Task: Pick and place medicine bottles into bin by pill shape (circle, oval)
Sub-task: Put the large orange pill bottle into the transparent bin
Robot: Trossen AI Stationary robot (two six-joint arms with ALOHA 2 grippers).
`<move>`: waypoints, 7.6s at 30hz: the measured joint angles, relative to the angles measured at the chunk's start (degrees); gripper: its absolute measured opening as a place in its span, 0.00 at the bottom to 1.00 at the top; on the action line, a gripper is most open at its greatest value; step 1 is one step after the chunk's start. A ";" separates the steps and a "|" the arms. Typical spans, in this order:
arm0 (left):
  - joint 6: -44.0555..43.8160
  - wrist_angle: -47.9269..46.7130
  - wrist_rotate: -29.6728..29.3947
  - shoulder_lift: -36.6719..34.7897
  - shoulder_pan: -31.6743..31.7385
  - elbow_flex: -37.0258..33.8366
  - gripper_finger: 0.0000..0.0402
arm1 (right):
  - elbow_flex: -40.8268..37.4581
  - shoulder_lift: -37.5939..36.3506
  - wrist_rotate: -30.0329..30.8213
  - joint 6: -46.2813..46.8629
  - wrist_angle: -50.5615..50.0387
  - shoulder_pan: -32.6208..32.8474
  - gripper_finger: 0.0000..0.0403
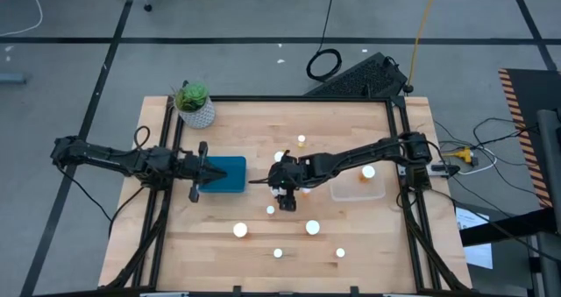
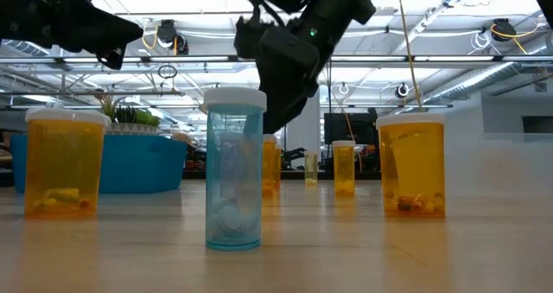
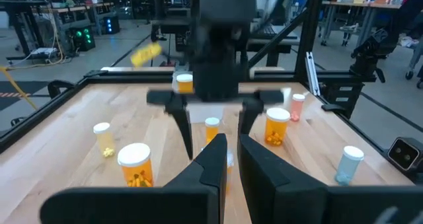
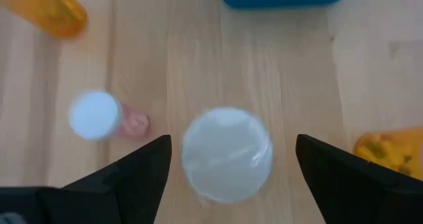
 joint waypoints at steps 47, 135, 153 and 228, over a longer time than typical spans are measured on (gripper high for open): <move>1.29 0.33 0.04 0.00 0.00 -0.02 0.10 | -0.03 -21.07 0.30 8.48 -25.56 5.85 0.54; 0.55 1.58 0.07 -0.01 0.00 -0.04 0.10 | -38.50 -54.93 14.05 29.18 -23.79 4.68 0.71; -0.83 12.81 -1.86 13.03 -0.04 -0.04 0.10 | -39.98 -41.83 28.04 12.65 25.38 15.24 0.71; -1.38 2.45 -5.31 27.34 1.46 8.35 0.34 | 12.87 6.00 -2.91 -8.51 -13.88 -14.97 0.85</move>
